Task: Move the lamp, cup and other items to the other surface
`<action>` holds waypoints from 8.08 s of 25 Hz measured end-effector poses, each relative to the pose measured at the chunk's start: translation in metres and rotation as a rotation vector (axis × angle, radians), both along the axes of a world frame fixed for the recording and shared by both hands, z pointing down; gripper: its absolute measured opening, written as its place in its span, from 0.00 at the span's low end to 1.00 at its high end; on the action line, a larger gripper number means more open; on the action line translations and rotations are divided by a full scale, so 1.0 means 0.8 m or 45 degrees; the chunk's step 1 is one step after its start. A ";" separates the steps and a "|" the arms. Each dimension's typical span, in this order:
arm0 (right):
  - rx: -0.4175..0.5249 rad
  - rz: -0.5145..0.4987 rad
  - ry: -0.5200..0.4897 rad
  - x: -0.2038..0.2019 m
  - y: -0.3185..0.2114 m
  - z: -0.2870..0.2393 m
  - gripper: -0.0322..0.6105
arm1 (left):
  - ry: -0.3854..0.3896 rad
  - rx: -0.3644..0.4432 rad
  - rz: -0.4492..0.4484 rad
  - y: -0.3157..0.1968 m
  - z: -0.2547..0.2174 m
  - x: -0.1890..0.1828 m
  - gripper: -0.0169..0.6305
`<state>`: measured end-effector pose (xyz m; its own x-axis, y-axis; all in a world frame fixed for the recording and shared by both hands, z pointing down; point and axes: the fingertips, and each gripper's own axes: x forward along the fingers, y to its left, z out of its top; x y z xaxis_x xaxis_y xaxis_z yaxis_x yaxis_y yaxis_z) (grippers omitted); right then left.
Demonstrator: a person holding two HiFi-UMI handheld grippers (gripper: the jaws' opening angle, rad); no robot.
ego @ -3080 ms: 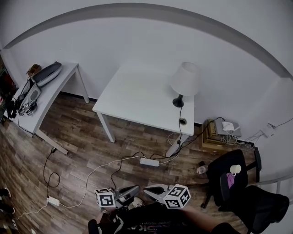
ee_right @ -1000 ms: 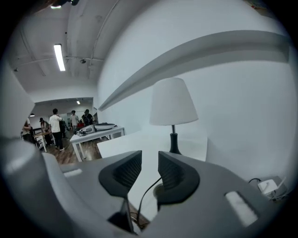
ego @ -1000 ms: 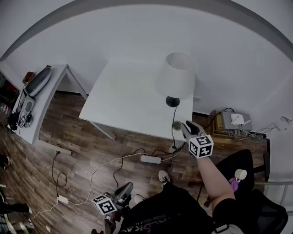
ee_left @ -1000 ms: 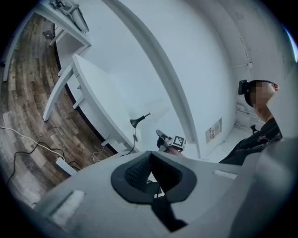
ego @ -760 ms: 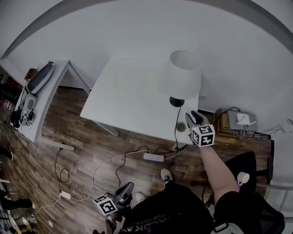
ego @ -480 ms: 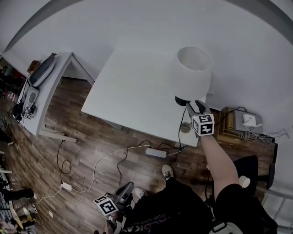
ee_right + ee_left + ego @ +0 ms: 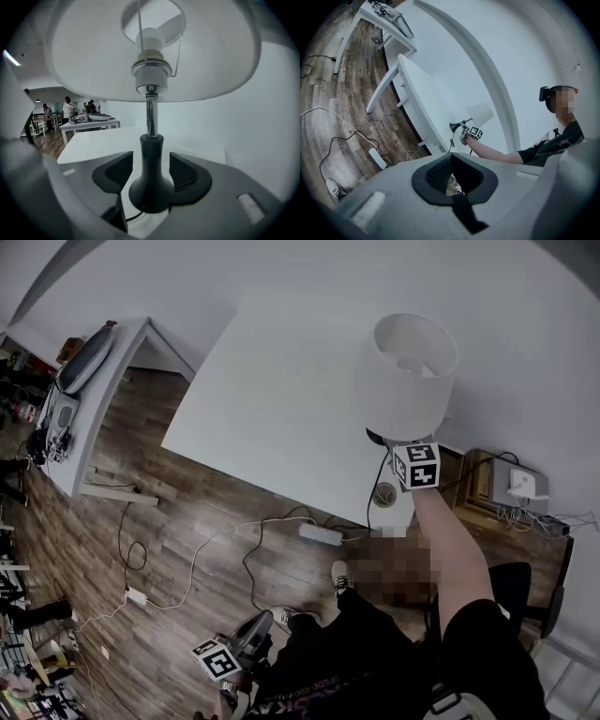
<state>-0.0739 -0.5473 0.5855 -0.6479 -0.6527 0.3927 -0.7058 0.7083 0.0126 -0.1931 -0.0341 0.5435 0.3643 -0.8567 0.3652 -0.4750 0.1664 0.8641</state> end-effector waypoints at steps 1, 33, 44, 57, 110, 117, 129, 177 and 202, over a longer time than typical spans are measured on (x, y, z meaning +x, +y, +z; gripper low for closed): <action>0.006 -0.009 -0.008 -0.004 -0.003 0.000 0.43 | 0.001 -0.007 0.005 -0.001 0.001 0.003 0.02; 0.082 0.071 -0.116 0.006 -0.018 -0.045 0.28 | 0.003 -0.078 0.046 0.006 0.010 0.018 0.02; 0.149 0.118 -0.111 0.071 0.028 -0.110 0.28 | -0.001 0.025 0.199 -0.018 -0.006 0.011 0.02; 0.206 0.370 -0.030 0.197 0.109 -0.164 0.28 | 0.037 0.135 0.450 -0.018 -0.024 0.005 0.02; 0.355 1.333 -0.021 0.630 0.581 -0.265 0.28 | 0.162 0.263 1.265 0.103 -0.026 0.159 0.02; 0.339 1.383 -0.065 0.702 0.590 -0.249 0.28 | 0.144 0.241 1.309 0.103 -0.028 0.230 0.02; 0.352 1.549 -0.126 0.874 0.595 -0.193 0.28 | 0.121 0.123 1.276 0.100 -0.019 0.358 0.02; -0.072 2.115 -0.336 1.115 0.749 0.307 0.28 | -0.244 -0.640 1.738 0.167 0.137 0.527 0.02; -0.310 2.102 -0.187 1.071 0.791 0.338 0.36 | -0.129 -0.617 1.663 0.150 0.145 0.537 0.02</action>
